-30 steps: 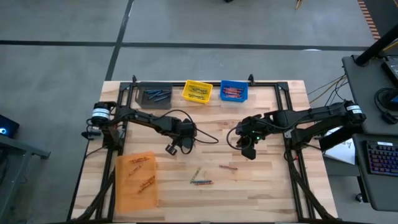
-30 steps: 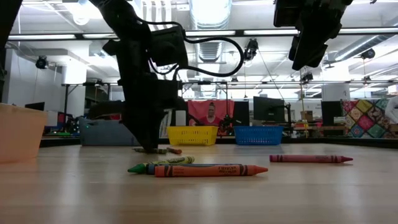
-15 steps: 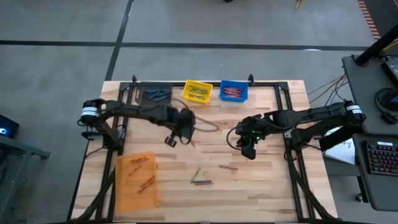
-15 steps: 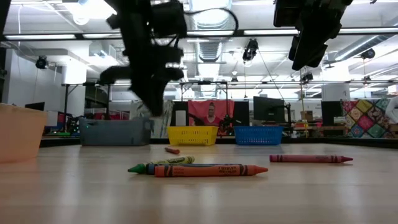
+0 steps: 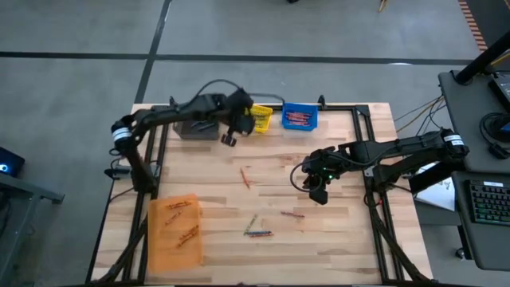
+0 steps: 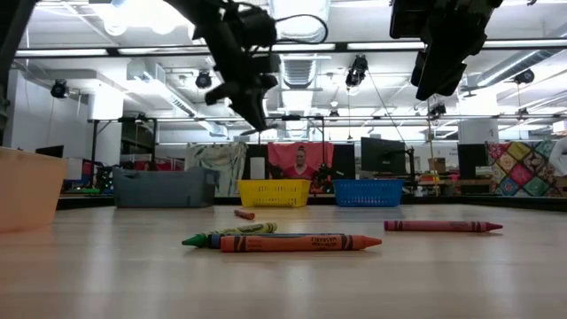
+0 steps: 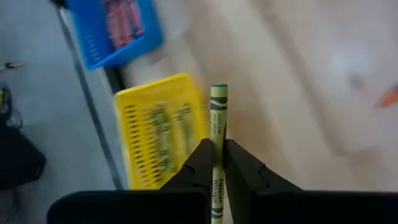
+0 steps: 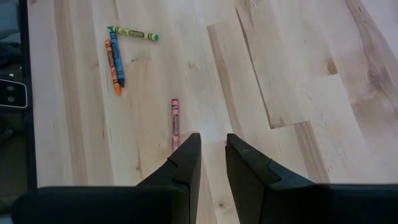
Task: Sort crayons
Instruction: Put the green crayon into the yellow bin
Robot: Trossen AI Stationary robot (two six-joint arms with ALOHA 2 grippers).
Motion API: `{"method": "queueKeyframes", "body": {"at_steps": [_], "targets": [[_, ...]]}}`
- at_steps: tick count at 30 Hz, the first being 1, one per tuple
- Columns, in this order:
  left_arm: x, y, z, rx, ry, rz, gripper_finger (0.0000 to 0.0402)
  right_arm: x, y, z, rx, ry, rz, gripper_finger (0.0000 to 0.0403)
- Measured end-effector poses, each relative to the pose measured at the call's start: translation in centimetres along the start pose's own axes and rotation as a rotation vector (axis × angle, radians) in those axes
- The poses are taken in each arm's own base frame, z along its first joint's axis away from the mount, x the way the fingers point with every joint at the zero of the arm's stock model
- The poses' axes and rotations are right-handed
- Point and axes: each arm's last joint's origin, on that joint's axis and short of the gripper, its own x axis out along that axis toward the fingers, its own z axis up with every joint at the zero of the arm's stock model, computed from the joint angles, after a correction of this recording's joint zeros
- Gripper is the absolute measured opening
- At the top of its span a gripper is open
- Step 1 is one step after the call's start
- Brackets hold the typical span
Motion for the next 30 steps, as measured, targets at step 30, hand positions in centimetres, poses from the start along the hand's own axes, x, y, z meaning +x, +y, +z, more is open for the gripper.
{"method": "queueKeyframes", "body": {"at_steps": [30], "targets": [[12.7,10.9,-5.2,-0.234,0.159,-0.231,0.0001,0.0,0.0,0.0,-0.006,-0.003,-0.008,0.0064]]}}
